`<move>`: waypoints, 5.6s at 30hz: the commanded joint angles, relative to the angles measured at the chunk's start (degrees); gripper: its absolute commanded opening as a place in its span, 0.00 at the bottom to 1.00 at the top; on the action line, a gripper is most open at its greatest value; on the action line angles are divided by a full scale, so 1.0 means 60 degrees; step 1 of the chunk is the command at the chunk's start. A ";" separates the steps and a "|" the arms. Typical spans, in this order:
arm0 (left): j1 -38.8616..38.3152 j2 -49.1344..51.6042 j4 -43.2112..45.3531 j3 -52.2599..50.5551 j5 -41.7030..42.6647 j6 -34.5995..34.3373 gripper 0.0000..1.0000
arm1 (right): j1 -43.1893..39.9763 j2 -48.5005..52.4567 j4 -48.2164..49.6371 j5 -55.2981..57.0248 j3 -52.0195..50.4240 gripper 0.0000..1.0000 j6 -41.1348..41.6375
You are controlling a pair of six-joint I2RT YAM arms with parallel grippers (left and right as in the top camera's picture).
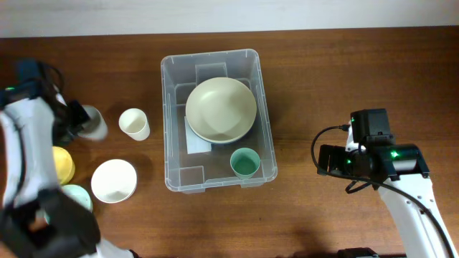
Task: Pack container
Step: 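Grasp the grey cup with the left gripper and drop it into the green cup, then move the left gripper to the cream cup and grasp its rim, then lower the cream cup into the stacked cups in the bin and release, then move the left gripper to the white bowl and grasp its rim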
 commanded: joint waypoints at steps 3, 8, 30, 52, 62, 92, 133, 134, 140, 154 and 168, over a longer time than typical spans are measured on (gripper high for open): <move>-0.1694 -0.3085 -0.0197 0.0798 0.0925 0.0044 0.01 | 0.0051 0.0007 0.0084 0.0047 -0.0015 0.99 0.0076; -0.4572 -0.3231 -0.0339 0.0707 0.0925 -0.0364 0.00 | 0.0051 0.0007 0.0076 0.0044 -0.0015 0.99 0.0076; -0.9479 0.1049 -0.0634 0.0597 0.1497 -0.0827 0.01 | 0.0051 0.0007 -0.0025 0.0051 -0.0015 0.99 0.0076; -0.3566 -0.1486 -0.0539 0.0732 -0.0572 -0.0772 0.72 | 0.0051 0.0007 0.0095 0.0051 -0.0015 0.99 0.0076; -0.1759 0.1708 -0.0357 0.0572 0.0109 -0.0197 0.72 | 0.0051 0.0007 0.0080 0.0051 -0.0015 0.99 0.0076; -0.6400 -0.1392 -0.0554 0.1479 0.1279 -0.0219 0.01 | 0.0051 0.0007 0.0080 0.0051 -0.0015 0.99 0.0076; -0.9868 0.0608 -0.1191 0.0452 0.0273 -0.1501 0.48 | 0.0051 0.0007 0.0033 0.0047 -0.0015 0.99 0.0076; -0.9868 0.0608 -0.1198 0.0452 0.0273 -0.1497 0.59 | 0.0051 0.0007 0.0029 0.0047 -0.0015 0.99 0.0076; -0.9402 0.0273 -0.1326 0.0463 -0.0273 -0.1548 0.64 | 0.0051 0.0007 0.0000 0.0047 -0.0015 0.99 0.0076; -0.2583 -0.1377 -0.0925 -0.1126 -0.0350 -0.0976 0.70 | 0.0051 0.0007 0.0011 0.0047 -0.0015 0.99 0.0076; -0.2320 -0.1370 0.2881 -0.6670 0.0197 -0.0962 0.49 | 0.0051 0.0007 0.0044 0.0047 -0.0015 0.99 0.0076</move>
